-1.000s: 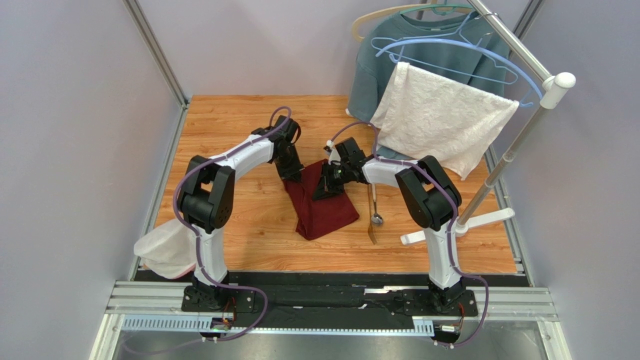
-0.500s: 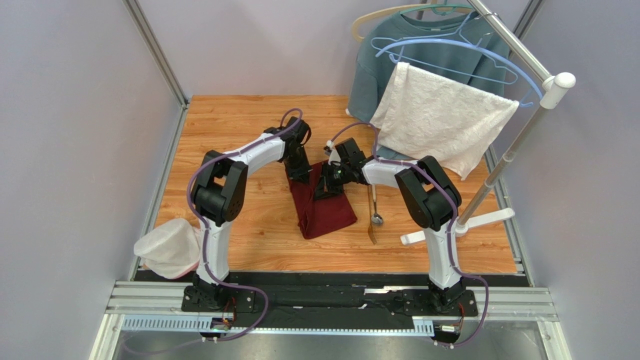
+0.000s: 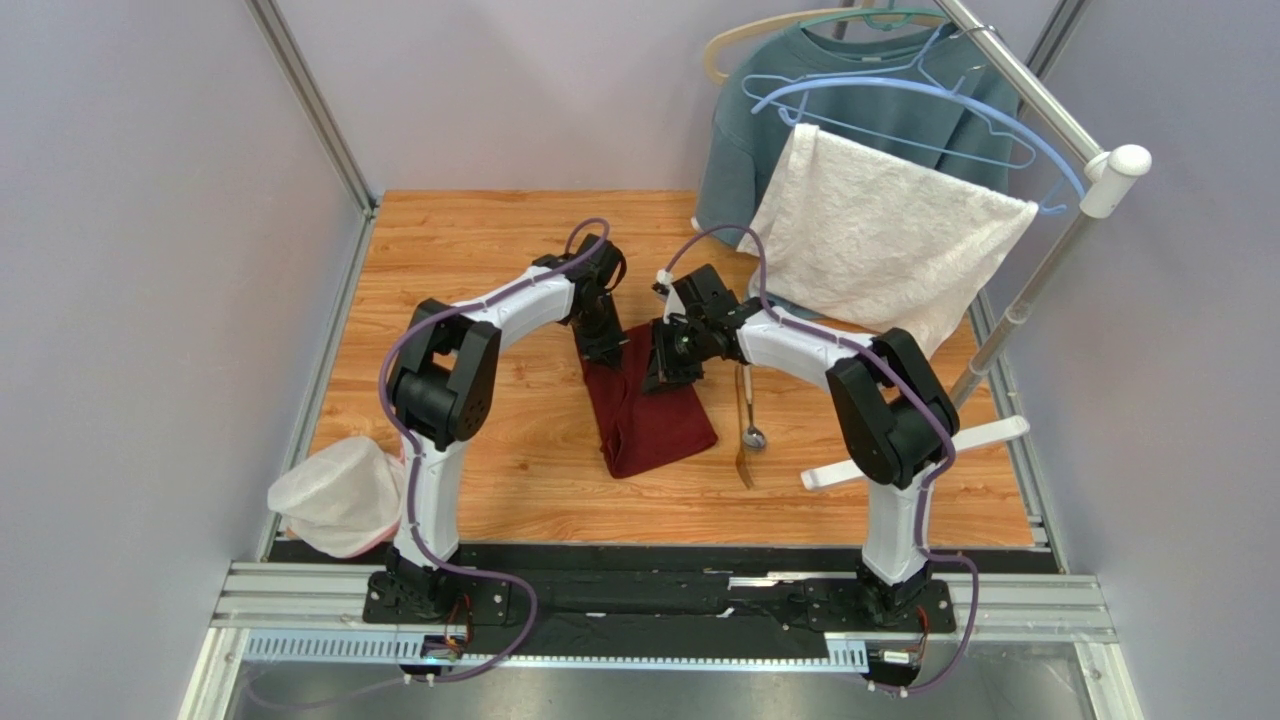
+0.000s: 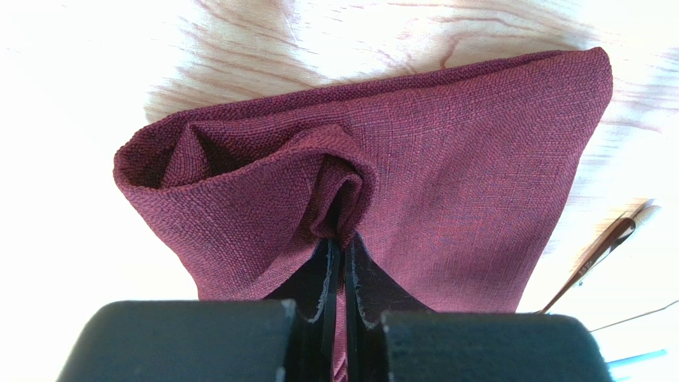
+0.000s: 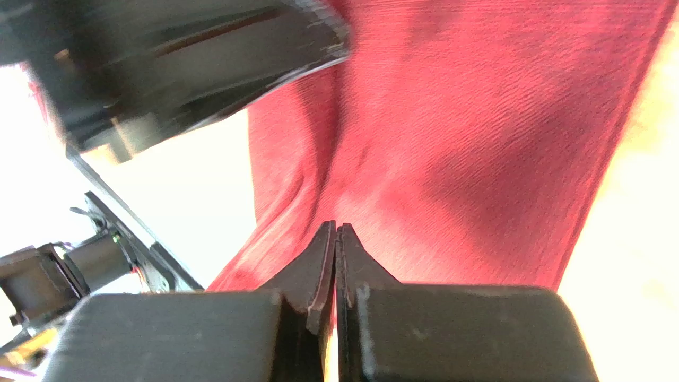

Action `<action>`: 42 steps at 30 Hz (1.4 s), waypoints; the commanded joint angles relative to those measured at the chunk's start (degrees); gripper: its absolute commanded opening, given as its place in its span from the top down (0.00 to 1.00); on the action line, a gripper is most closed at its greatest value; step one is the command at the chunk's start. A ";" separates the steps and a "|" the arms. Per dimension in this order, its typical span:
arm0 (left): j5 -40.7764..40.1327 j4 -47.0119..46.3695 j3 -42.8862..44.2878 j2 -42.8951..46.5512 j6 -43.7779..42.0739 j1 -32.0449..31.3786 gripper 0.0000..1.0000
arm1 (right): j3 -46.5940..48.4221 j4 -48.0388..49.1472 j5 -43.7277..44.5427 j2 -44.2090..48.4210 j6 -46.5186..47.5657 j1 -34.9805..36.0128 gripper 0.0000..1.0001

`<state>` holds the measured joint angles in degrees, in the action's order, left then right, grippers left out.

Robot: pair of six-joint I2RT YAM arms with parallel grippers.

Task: Fold the napkin into a case and place the utensils inside
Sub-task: Fold the lower triangle-folded napkin at the center of the board.

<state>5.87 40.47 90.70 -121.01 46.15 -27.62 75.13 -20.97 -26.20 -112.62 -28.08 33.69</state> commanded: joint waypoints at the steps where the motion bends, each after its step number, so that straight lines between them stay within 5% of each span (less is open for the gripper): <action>1: 0.37 -0.21 2.20 -0.89 0.26 -0.42 1.00 | 2.11 -4.33 -0.15 5.74 4.87 4.53 0.98; 6: 0.55 -0.13 2.38 -1.42 -0.10 -0.42 1.00 | 2.30 -3.99 -2.19 6.62 7.15 11.82 0.98; 13: 0.81 -0.92 2.21 -1.86 -1.41 -0.42 1.00 | 4.49 -5.39 -7.81 3.28 10.49 12.54 0.97; 19: 0.81 -1.00 1.94 -1.95 -1.41 -0.42 1.00 | 3.01 -8.11 -3.80 3.80 10.06 12.45 0.98; 24: 1.08 -1.01 2.64 -1.42 -1.76 -0.42 1.00 | -6.74 -6.37 3.95 11.79 7.25 10.61 1.00; 29: 1.25 -0.74 2.64 -0.89 -2.12 -0.60 1.00 | -13.87 -2.68 0.63 17.43 5.49 8.68 1.00; 42: -0.15 0.14 3.52 -0.19 -2.29 -2.35 1.00 | 2.01 -0.21 1.24 4.70 3.55 -2.49 1.00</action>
<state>6.39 40.05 91.70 -121.73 44.66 -28.91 70.39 -24.08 -25.39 -103.00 -24.62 33.36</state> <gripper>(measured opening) 0.052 0.006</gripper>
